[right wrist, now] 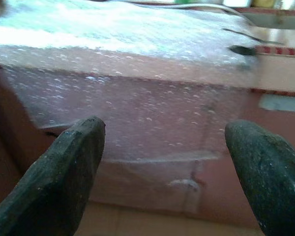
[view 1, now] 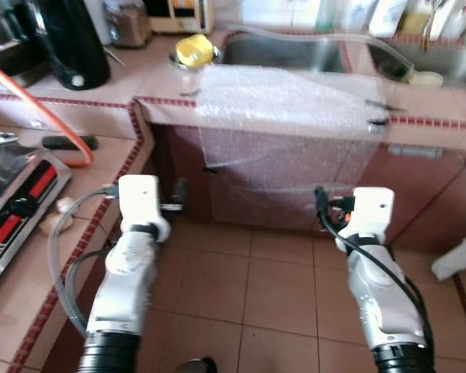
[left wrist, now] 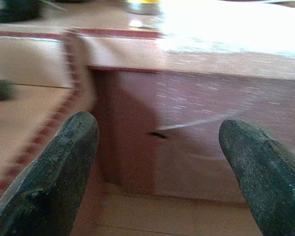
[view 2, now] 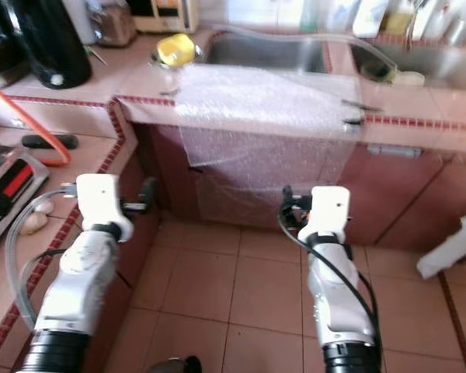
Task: Kitchen organization
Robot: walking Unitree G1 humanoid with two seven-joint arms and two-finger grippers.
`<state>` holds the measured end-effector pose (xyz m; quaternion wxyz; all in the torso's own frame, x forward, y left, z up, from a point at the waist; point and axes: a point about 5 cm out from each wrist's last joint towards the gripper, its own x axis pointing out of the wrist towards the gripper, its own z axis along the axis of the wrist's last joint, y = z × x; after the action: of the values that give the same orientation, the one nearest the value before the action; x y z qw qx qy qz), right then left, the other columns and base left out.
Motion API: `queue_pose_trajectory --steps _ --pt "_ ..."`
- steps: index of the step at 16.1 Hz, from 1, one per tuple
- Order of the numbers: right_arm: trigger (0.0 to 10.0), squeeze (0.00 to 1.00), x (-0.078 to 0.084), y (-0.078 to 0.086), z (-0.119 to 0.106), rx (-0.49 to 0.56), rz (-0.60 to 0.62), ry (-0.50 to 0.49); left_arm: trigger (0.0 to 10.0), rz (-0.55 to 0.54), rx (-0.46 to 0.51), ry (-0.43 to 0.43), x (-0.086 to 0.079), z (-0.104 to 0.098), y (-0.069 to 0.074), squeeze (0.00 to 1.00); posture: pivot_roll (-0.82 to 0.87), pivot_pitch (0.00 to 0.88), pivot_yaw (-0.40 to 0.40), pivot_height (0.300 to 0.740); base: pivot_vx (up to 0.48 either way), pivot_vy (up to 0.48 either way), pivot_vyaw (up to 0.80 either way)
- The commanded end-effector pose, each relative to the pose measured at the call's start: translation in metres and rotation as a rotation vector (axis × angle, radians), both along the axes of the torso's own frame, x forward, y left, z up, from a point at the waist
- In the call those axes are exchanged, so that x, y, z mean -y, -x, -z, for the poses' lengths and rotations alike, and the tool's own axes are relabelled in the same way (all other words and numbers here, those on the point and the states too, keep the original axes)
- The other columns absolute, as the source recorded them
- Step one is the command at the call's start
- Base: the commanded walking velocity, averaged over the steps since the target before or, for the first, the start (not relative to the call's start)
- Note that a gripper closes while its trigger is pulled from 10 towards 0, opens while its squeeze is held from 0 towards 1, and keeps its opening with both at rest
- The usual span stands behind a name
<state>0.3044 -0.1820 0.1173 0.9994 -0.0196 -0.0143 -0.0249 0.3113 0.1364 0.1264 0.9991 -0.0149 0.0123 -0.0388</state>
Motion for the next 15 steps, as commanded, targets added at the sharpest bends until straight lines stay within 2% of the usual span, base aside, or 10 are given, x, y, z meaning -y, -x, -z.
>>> queue_pose_trajectory --steps 1,5,9,12,15 --pt "10.0 0.0 0.002 0.0 -0.006 0.025 0.01 0.0 10.0 0.0 0.013 -0.002 -0.003 -0.002 0.001 0.0 -0.05 0.08 -0.004 0.74 0.0 0.0 0.0" --pt "10.0 0.0 -0.002 -0.005 -0.014 0.05 0.003 0.023 10.0 0.02 0.021 0.021 -0.003 -0.003 0.002 0.0 -0.04 0.083 -0.03 0.74 0.0 0.0 0.0" --pt "10.0 0.0 -0.017 -0.009 -0.016 0.05 -0.042 0.03 10.0 0.054 0.025 0.019 -0.001 -0.005 0.001 0.0 -0.04 0.076 -0.037 0.74 0.0 0.0 -0.71" --pt "10.0 0.0 -0.019 -0.012 -0.02 0.061 -0.058 0.042 10.0 0.073 0.042 -0.008 0.001 -0.008 -0.002 0.0 -0.04 0.072 -0.046 0.74 0.0 0.0 0.0" --pt "10.0 0.0 -0.018 -0.015 -0.018 0.06 -0.055 0.044 10.0 0.057 0.029 0.034 -0.001 -0.003 0.002 0.0 -0.04 0.063 -0.033 0.74 0.0 0.0 0.0"
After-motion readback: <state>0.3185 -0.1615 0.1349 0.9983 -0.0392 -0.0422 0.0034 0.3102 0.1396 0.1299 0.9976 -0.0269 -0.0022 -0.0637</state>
